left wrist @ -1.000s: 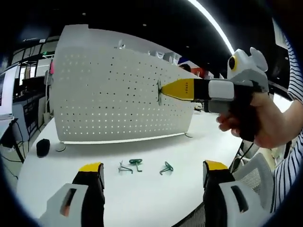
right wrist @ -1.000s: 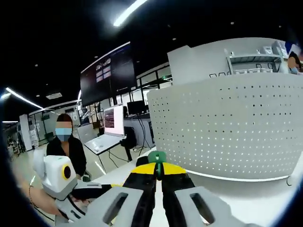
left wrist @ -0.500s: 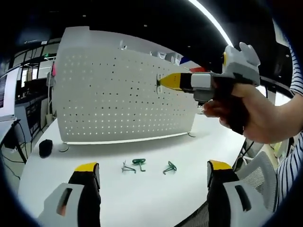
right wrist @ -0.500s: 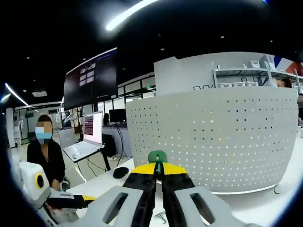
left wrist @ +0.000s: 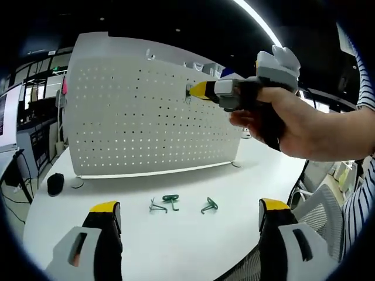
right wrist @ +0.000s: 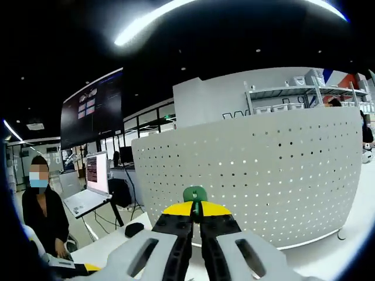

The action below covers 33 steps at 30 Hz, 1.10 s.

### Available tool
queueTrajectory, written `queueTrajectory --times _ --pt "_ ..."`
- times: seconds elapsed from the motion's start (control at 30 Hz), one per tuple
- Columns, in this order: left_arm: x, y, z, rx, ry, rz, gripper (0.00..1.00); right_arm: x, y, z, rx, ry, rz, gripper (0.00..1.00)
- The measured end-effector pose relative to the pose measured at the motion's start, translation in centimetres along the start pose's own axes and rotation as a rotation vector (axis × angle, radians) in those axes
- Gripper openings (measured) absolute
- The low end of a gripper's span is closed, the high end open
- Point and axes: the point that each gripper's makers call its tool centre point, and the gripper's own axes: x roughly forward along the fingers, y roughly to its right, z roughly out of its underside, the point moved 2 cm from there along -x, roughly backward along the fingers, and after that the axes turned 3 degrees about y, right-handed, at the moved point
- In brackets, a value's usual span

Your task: Insert the hook assembly into the mounting plate slot until the hook locks in place.

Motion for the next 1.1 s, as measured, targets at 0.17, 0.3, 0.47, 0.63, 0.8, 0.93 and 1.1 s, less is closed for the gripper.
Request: queueTrajectory --times 0.17,0.3,0.47,0.63,0.8,0.93,1.1 --pt "0.0 -0.1 0.0 0.004 0.001 -0.004 1.00 1.3 0.9 -0.5 -0.004 0.020 0.025 0.00" --pt "0.0 -0.2 0.0 0.001 0.001 -0.008 1.00 2.2 1.6 -0.9 0.005 0.039 0.051 0.00" --pt "0.0 -0.4 0.0 -0.007 0.001 -0.013 1.00 3.0 2.5 -1.2 0.013 0.054 0.080 0.00" --pt "0.0 -0.4 0.0 -0.009 0.000 -0.014 1.00 3.9 3.4 -1.7 0.008 0.074 0.106 0.00" --pt "0.0 -0.6 0.0 -0.010 0.002 -0.019 1.00 4.8 4.5 -2.1 0.003 0.091 0.138 0.00" --pt "0.0 -0.6 0.1 -0.012 0.000 -0.020 1.00 5.6 5.1 -2.8 0.002 0.112 0.161 0.00" --pt "0.0 -0.7 0.1 -0.014 -0.001 -0.023 1.00 6.5 5.9 -3.7 0.005 0.135 0.186 0.00"
